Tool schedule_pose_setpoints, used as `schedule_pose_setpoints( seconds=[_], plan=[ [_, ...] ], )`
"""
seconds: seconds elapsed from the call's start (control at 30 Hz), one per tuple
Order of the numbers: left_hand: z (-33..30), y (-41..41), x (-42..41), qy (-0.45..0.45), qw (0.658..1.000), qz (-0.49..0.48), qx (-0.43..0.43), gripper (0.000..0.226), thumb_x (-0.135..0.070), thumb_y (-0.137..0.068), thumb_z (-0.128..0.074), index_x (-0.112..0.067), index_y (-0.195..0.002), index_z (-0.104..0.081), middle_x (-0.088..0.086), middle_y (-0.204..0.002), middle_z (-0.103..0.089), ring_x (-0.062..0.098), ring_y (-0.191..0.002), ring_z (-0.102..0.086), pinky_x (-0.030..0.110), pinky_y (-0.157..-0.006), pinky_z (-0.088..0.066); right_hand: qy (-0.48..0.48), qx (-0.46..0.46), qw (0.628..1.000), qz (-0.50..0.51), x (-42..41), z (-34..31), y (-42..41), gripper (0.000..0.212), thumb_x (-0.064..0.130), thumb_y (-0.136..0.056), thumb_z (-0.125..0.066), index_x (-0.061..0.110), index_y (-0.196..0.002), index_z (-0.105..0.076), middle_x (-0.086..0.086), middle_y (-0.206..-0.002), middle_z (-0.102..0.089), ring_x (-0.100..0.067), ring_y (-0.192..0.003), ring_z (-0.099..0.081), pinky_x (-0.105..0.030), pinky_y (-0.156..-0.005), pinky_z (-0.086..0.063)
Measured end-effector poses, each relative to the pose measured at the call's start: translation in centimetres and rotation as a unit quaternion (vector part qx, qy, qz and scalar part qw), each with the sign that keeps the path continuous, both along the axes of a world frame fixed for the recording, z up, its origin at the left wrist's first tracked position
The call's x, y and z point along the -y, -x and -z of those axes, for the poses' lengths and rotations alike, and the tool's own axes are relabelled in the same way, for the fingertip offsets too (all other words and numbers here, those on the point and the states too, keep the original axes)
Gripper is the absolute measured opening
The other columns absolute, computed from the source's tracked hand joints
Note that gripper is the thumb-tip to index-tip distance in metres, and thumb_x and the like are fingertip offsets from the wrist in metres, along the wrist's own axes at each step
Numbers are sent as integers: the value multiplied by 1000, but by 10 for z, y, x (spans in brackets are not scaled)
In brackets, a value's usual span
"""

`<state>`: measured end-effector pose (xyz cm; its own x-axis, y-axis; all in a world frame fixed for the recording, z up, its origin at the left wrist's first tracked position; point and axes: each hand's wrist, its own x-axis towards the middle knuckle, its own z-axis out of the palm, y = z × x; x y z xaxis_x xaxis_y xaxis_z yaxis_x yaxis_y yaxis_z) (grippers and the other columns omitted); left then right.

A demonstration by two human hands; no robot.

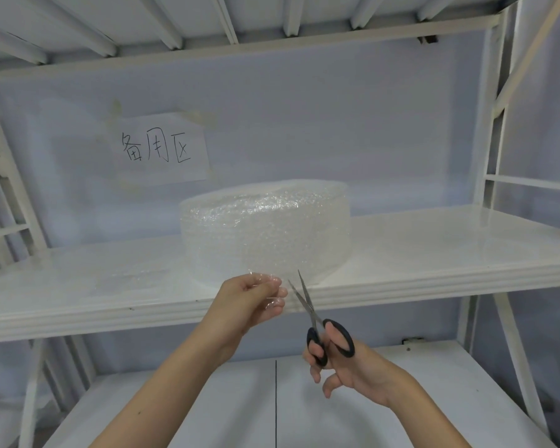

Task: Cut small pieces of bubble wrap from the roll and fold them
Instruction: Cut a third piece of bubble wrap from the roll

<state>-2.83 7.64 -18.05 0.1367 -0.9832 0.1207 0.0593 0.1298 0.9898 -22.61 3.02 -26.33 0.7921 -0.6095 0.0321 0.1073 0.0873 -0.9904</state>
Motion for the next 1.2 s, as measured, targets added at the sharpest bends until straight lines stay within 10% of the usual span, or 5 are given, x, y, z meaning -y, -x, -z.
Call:
schedule_pose_setpoints(
  seconds=[0.37,0.63,1.2],
  plan=[
    [7,-12,3,4,995,-57,78,11,-9,-88,-67,0,-92,-71,8,-77,-71,14,-70,-68,26,-74,-60,14,13,1000,16,13,-6,-15,58,69,-68,-67,14,-70,-48,1,-70,-50,-17,-61,-48,-29,-59,-44],
    [6,-12,2,19,993,-68,92,10,-6,-89,-65,2,-92,-71,6,-71,-71,14,-65,-63,26,-77,-61,39,-15,997,71,11,1,-16,28,26,-85,-48,17,-61,-40,-2,-64,-41,-15,-51,-38,-27,-57,-40],
    [5,-16,-7,12,994,-60,89,8,-6,-87,-67,-1,-92,-71,9,-73,-72,18,-72,-67,25,-73,-60,59,-11,998,36,18,-15,-29,59,70,-60,-74,17,-63,-48,1,-67,-51,-16,-56,-46,-29,-60,-44]
  ],
)
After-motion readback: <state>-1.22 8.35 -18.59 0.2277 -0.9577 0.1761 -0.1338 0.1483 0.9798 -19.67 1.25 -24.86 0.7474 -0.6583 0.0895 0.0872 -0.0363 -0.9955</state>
